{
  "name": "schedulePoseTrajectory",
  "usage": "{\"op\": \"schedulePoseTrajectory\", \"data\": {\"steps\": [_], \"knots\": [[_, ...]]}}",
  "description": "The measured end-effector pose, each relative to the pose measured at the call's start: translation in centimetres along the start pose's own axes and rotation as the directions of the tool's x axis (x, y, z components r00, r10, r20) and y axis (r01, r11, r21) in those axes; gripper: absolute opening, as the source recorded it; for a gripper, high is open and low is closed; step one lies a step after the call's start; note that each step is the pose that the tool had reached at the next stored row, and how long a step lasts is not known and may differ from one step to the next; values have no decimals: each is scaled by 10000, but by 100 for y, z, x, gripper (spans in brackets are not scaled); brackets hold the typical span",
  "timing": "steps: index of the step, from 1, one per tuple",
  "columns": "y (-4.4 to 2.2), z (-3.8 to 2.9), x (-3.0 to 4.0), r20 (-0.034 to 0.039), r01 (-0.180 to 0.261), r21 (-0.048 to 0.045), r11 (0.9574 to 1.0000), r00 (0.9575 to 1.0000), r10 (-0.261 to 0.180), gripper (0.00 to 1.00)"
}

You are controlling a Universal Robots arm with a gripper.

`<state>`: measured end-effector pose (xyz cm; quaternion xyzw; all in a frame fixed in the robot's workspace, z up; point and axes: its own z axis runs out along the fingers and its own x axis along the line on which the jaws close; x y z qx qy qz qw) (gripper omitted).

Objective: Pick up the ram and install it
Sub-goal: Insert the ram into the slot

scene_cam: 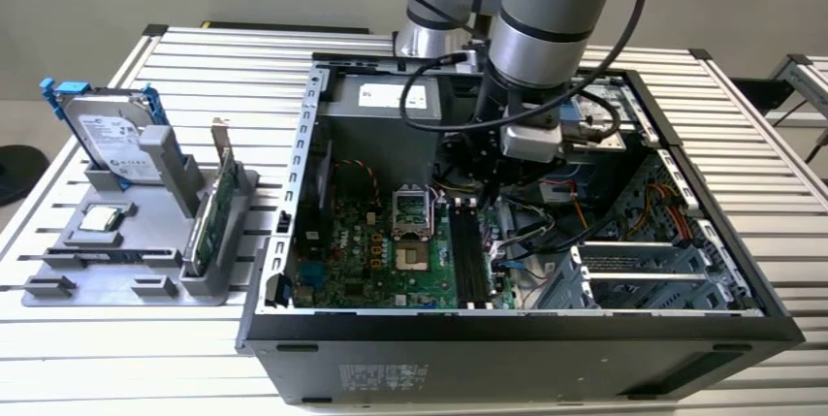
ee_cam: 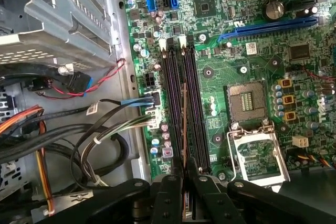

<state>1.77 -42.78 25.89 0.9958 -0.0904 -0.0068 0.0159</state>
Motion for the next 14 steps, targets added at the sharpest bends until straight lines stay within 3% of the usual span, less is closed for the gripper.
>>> {"op": "schedulePoseTrajectory", "data": {"steps": [5, 9, 14], "knots": [[-1, 43, 1, -17, 502, -5, 9987, 9987, -502, 0], [-2, 90, 1, -36, 1139, -13, 9935, 9935, -1139, 0], [34, 143, 8, -33, 1277, -1, 9918, 9918, -1277, 0]]}}
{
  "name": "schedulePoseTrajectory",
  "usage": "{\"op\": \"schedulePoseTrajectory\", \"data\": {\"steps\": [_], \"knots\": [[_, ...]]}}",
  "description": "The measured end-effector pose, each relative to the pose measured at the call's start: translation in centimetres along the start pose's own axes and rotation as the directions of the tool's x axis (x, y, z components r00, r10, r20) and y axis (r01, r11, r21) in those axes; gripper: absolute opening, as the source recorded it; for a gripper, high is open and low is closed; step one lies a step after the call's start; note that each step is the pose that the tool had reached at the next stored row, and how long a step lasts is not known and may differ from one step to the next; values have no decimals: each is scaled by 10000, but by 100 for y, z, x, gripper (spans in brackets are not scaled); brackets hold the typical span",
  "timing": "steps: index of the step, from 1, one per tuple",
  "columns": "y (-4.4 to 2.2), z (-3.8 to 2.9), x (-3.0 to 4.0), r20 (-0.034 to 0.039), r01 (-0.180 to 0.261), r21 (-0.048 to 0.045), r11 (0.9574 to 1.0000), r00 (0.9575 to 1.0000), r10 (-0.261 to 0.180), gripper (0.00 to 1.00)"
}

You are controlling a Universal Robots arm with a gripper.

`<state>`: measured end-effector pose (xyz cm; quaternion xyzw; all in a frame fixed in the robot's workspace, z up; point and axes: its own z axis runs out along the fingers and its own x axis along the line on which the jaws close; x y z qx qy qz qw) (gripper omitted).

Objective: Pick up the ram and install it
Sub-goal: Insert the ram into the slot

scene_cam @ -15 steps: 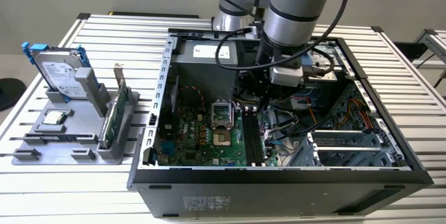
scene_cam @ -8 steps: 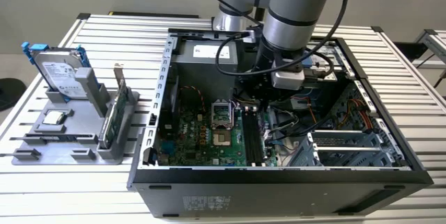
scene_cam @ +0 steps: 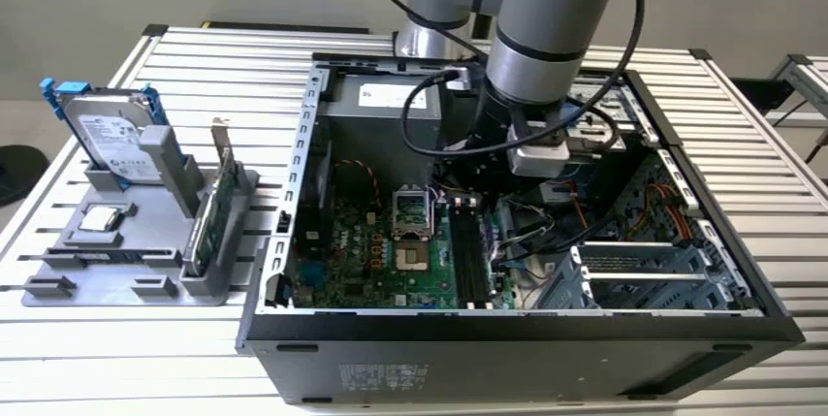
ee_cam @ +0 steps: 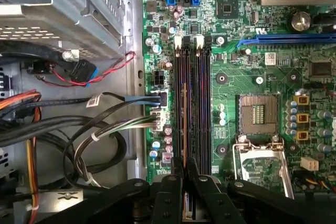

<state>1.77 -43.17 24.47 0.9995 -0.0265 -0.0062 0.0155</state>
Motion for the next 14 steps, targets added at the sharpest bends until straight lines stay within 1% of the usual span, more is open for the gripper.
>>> {"op": "schedulePoseTrajectory", "data": {"steps": [3, 6, 8, 9, 13, 14], "knots": [[42, 20, 3, 7, -49, 1, 10000, 10000, 49, 0], [145, 35, 8, 11, -51, 0, 10000, 10000, 51, 0], [189, 45, 11, 12, -54, -1, 10000, 10000, 54, 0], [191, 55, 11, 11, -54, 3, 10000, 10000, 54, 0], [192, 58, 11, 14, -54, -1, 10000, 10000, 54, 0], [192, 71, 8, 14, -55, -1, 10000, 10000, 55, 0]]}}
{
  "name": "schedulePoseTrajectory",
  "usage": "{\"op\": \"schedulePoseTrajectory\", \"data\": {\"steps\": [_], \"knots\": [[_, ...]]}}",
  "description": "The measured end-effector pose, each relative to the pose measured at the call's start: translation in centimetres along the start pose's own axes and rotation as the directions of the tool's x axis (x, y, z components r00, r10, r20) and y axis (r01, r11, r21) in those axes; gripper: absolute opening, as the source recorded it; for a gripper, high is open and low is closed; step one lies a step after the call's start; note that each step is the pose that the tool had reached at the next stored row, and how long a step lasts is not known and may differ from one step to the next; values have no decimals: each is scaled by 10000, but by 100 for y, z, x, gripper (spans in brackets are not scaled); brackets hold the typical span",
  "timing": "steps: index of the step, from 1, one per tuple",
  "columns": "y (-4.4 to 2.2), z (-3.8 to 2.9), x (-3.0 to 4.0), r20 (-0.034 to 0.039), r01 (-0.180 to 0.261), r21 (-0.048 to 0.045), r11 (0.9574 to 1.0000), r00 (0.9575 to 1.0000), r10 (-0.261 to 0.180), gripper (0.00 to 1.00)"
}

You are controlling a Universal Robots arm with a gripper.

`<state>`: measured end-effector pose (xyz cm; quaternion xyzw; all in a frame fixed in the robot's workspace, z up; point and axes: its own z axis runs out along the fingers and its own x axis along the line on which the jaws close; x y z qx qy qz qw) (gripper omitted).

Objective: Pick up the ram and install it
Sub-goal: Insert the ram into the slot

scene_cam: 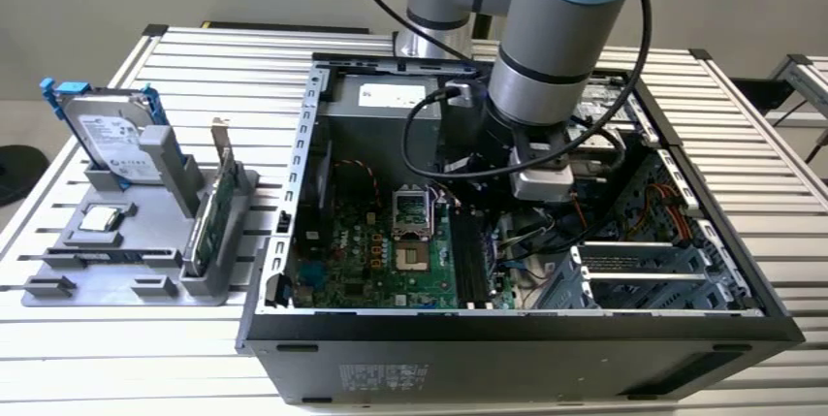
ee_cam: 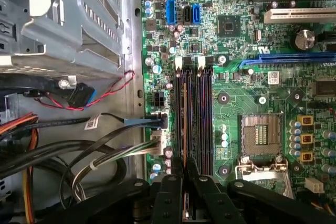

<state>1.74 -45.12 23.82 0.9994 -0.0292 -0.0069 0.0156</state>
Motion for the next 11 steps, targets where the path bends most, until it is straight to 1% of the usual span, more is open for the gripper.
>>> {"op": "schedulePoseTrajectory", "data": {"steps": [6, 11], "knots": [[5, 91, 1, -1, 0, 0, 10000, 10000, 0, 0], [34, 121, 4, -1, 2, 0, 10000, 10000, -2, 0]]}}
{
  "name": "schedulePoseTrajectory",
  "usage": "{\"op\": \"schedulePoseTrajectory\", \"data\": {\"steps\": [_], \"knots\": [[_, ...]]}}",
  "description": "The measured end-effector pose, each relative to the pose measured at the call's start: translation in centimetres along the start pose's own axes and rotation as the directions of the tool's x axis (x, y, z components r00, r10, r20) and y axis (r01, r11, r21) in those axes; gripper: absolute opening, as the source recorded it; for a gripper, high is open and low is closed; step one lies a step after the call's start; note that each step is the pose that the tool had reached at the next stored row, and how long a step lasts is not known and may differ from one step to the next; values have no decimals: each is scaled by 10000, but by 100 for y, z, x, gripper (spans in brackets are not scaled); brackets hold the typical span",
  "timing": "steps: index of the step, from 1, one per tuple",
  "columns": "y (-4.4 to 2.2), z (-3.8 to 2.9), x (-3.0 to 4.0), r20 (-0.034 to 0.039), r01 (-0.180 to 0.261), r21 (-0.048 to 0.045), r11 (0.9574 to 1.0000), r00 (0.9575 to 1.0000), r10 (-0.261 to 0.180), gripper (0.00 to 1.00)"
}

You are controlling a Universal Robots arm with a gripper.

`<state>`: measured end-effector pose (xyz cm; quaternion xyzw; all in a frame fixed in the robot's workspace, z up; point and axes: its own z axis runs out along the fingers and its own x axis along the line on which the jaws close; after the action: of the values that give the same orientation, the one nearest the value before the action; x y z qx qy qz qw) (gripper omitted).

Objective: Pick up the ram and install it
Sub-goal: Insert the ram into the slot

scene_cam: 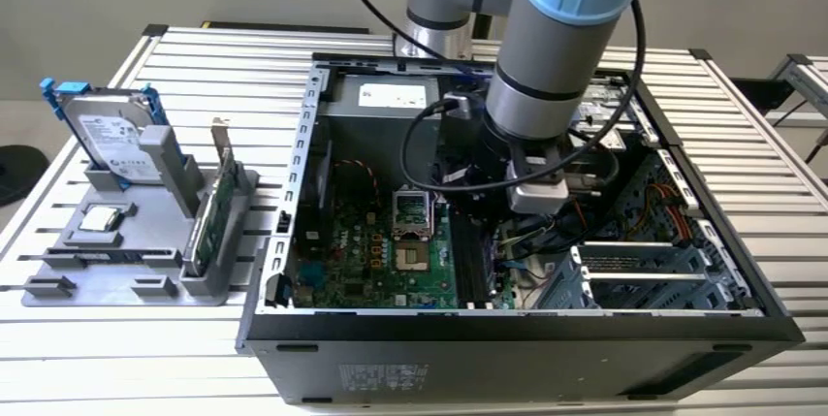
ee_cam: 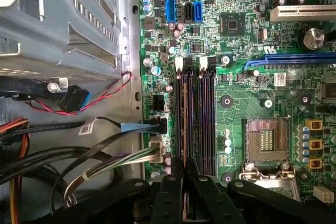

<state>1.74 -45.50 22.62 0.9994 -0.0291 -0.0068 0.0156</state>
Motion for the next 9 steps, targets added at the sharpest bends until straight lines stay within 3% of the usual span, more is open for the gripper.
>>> {"op": "schedulePoseTrajectory", "data": {"steps": [9], "knots": [[61, 41, -6, -1, 19, 0, 10000, 10000, -19, 0]]}}
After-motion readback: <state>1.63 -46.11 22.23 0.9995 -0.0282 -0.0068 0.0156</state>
